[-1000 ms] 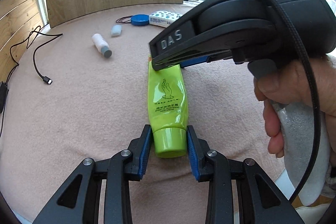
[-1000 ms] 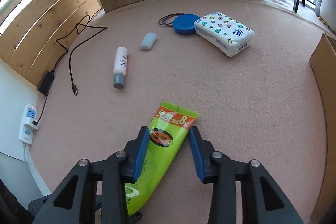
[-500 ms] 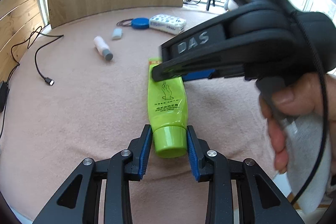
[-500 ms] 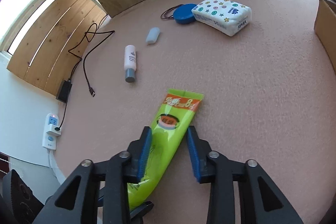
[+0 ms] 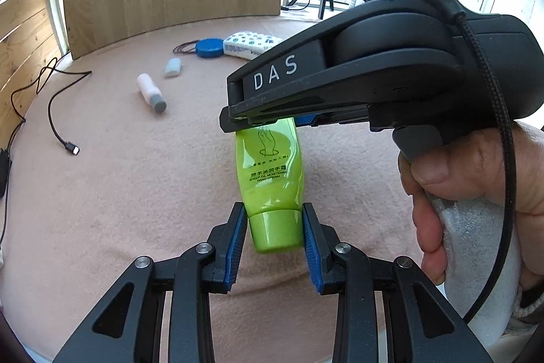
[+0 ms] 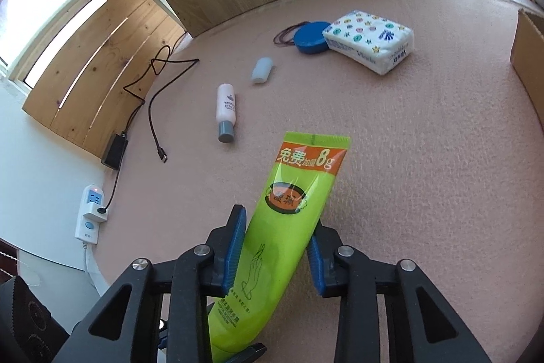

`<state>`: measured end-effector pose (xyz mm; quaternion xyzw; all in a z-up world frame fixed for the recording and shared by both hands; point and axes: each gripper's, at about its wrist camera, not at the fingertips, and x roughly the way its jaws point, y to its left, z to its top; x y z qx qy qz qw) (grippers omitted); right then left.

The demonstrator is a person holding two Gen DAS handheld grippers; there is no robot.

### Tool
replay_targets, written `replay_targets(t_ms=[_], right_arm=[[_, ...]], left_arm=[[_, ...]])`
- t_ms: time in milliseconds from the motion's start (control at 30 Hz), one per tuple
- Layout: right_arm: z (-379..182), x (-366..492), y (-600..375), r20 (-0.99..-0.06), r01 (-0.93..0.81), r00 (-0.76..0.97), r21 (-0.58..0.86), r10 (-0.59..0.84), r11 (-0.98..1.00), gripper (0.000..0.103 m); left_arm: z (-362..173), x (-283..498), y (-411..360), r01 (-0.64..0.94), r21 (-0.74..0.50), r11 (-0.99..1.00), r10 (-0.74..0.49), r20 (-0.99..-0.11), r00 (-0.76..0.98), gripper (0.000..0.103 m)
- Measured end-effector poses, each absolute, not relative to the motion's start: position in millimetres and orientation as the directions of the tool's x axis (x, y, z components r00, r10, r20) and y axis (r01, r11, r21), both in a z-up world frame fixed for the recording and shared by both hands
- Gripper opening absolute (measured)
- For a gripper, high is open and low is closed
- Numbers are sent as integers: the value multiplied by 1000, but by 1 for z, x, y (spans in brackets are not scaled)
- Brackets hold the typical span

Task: Organize objects
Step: 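Lift the green tube with the right gripper and carry it over the box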

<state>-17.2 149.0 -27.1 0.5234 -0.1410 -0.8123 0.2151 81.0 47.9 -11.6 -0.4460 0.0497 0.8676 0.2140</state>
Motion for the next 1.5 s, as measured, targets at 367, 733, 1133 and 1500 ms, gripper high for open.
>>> replay_targets(t_ms=[367,733,1133,1500], right_arm=[[22,-17,168,-724,213,-459,473,-515,-855,28],[33,-15,187,-705,194,-493,483,-510,-854,28],[40,-17,212,-691,166,-527,487,-495,-857,28],[56,0,310,-665,14,-632,504,-398,-864,27]], left_arm=[[28,69,63,-456,-63,-888,340,-758,-557,35],[34,51,72,-493,-50,-869,356,-754,-552,35],[42,38,98,-541,-44,-840,387,-748,-540,35],[52,17,186,-696,-38,-717,487,-742,-461,35]])
